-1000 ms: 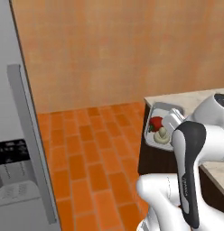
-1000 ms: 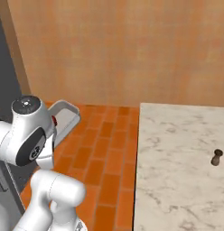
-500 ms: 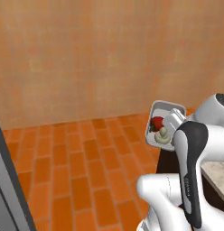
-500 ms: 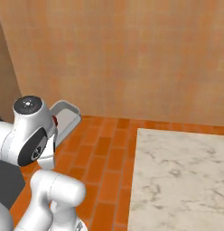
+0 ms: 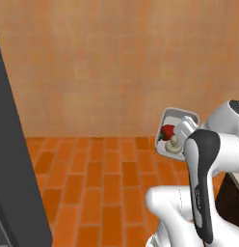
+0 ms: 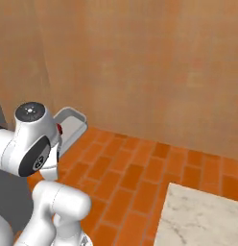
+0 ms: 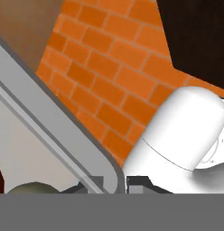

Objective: Take the meat container that has the fish and place it on the second highest rack of the freezer. Then take the vegetable container that has the bell pepper and mushroom and place it on the highest rack of the freezer.

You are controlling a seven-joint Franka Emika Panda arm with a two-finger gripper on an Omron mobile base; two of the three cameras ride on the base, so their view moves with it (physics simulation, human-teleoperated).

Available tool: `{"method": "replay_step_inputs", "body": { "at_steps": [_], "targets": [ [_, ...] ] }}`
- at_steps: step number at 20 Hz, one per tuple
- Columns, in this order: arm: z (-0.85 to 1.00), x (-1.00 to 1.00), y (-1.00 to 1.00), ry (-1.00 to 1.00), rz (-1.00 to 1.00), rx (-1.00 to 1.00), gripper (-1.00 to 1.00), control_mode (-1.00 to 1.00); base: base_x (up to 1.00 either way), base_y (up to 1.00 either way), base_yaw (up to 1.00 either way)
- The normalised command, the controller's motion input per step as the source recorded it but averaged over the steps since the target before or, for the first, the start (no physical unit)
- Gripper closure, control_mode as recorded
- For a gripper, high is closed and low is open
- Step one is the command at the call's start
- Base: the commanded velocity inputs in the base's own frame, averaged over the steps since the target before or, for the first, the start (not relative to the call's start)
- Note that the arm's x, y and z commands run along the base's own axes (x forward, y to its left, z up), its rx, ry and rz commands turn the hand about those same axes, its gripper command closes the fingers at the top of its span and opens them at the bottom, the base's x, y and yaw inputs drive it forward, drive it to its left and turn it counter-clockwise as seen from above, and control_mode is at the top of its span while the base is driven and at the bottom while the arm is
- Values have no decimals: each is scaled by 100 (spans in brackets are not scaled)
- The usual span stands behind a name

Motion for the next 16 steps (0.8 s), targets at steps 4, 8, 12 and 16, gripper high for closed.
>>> {"method": "replay_step_inputs", "body": {
  "at_steps": [4, 8, 12, 16],
  "targets": [
    [0, 0, 0, 0, 0, 0, 100, 100, 8, 9, 66],
    [0, 0, 0, 0, 0, 0, 100, 100, 0, 6, 66],
    [0, 0, 0, 0, 0, 0, 100, 100, 0, 0, 68],
    [0, 0, 0, 0, 0, 0, 100, 100, 6, -66, 64]
  ]
}}
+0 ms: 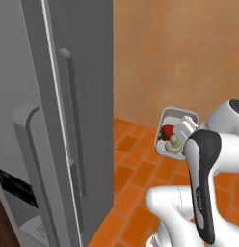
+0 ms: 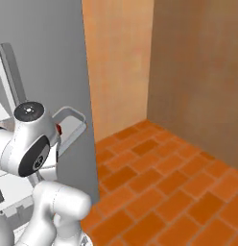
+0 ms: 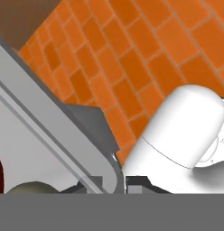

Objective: Take the meat container that has the fish and place it on the second highest rack of the freezer. Then take the vegetable container that has the bell pepper and mushroom and place it on the highest rack of the freezer.

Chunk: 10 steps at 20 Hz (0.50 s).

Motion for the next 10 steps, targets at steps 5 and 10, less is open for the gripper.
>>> {"method": "replay_step_inputs", "body": {
  "at_steps": [5, 10],
  "targets": [
    [0, 0, 0, 0, 0, 0, 100, 100, 55, -71, 55],
    [0, 0, 0, 0, 0, 0, 100, 100, 92, -24, 23]
  ]
}}
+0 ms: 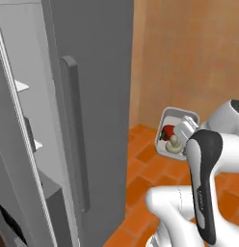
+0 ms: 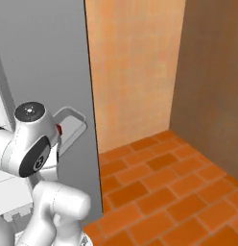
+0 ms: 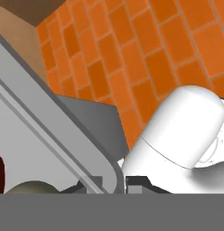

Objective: Take the meat container that has the fish and place it on the second highest rack of the freezer. Then take the vegetable container that has the bell pepper and mushroom and place it on the highest rack of the freezer.

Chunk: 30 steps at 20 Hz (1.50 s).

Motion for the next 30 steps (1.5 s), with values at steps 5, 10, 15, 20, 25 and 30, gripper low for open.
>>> {"method": "replay_step_inputs", "body": {
  "at_steps": [5, 10, 15, 20, 25, 30],
  "targets": [
    [0, 0, 0, 0, 0, 0, 100, 100, 50, 14, 48],
    [0, 0, 0, 0, 0, 0, 100, 100, -1, -10, 70],
    [0, 0, 0, 0, 0, 0, 100, 100, -19, -56, 60],
    [0, 0, 0, 0, 0, 0, 100, 100, -3, -17, 66],
    [0, 0, 0, 0, 0, 0, 100, 100, -15, 0, 51],
    [0, 0, 0, 0, 0, 0, 100, 100, 0, 0, 50]
  ]
}}
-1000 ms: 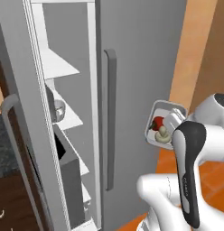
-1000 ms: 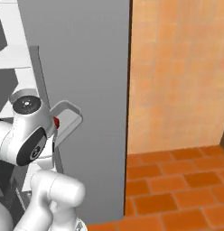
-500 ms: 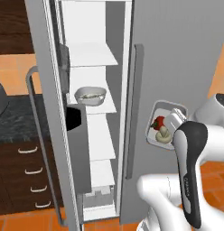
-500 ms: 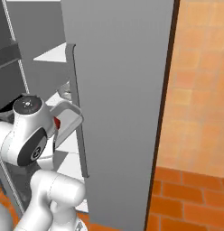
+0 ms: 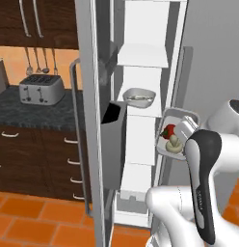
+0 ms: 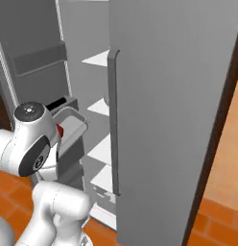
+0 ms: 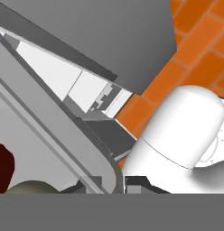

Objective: Take the meat container that has the fish and place it on the second highest rack of the freezer. Then take the vegetable container that has the bell pepper and mushroom and place it on the highest rack of the freezer.

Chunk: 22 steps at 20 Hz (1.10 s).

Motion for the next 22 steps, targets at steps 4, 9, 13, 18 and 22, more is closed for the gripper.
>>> {"method": "replay_step_inputs", "body": {
  "at_steps": [4, 9, 13, 18, 22],
  "targets": [
    [0, 0, 0, 0, 0, 0, 100, 100, 51, 0, 39],
    [0, 0, 0, 0, 0, 0, 100, 100, 60, -8, 30],
    [0, 0, 0, 0, 0, 0, 100, 100, 63, -17, 27],
    [88, 73, -13, -4, 13, 0, 100, -100, 0, 0, 0],
    [100, 91, 3, -1, 0, -3, 100, -100, 0, 0, 0]
  ]
}}
